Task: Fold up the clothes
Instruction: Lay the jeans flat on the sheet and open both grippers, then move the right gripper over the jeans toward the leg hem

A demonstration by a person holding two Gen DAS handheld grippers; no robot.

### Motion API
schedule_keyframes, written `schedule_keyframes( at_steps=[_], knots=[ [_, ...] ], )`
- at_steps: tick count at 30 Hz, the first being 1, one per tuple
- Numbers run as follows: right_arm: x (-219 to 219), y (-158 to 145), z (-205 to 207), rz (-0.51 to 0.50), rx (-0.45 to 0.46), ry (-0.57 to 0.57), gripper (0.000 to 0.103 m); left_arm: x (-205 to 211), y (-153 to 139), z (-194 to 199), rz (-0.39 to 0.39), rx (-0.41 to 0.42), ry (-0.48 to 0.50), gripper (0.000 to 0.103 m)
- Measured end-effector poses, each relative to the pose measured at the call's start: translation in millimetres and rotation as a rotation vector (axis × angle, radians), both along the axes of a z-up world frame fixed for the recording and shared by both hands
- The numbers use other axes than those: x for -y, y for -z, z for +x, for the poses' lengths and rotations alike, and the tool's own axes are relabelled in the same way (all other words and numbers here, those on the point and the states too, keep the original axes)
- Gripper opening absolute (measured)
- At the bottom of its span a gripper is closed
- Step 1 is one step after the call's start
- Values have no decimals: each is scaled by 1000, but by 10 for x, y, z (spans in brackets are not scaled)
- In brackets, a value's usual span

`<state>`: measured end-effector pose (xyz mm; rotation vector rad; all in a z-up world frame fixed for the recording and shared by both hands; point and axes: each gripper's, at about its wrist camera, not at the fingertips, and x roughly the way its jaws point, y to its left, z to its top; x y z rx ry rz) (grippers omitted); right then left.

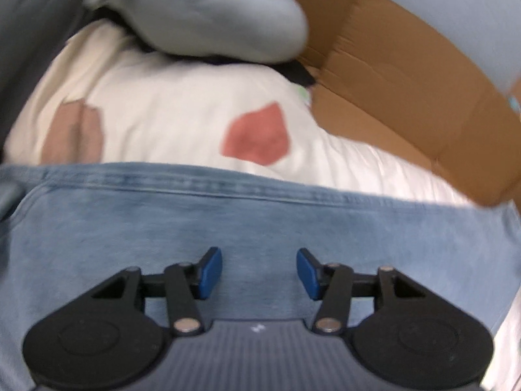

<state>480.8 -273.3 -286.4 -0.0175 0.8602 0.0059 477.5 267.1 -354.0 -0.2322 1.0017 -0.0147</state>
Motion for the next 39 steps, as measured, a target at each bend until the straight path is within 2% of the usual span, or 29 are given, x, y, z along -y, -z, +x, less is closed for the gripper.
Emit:
schedule_keyframes(
  at_steps=[1, 6, 10, 15, 23, 29, 31, 34, 36, 39],
  knots=[
    [-113, 35, -24, -5, -9, -36, 43, 71, 38, 31, 35, 7, 22, 62],
    [-746, 387, -56, -63, -91, -202, 43, 360, 158, 125, 243, 52, 119, 62],
    [-1119, 659, -11, -106, -140, -279, 43, 383, 164, 214, 275, 63, 110, 66],
    [-1223, 729, 205, -92, -116, -236, 44, 459, 169, 284, 326, 66, 104, 71],
    [-1235, 761, 662, -27, -87, -142, 47, 428, 146, 290, 311, 65, 84, 72],
    [-1320, 801, 1045, -24, -66, -90, 50, 417, 121, 262, 304, 69, 78, 71],
    [-1350, 791, 1163, -23, -67, -67, 51, 387, 87, 244, 289, 68, 69, 61],
    [-1330, 736, 1283, 10, -73, -22, 51, 292, -22, 211, 211, 54, 34, 48],
    [-1284, 668, 1237, 20, -56, -19, 50, 277, -110, 171, 188, 65, 24, 48],
    [-1185, 536, 1103, 23, -27, -33, 50, 335, -215, 112, 197, 91, 42, 48]
  ],
)
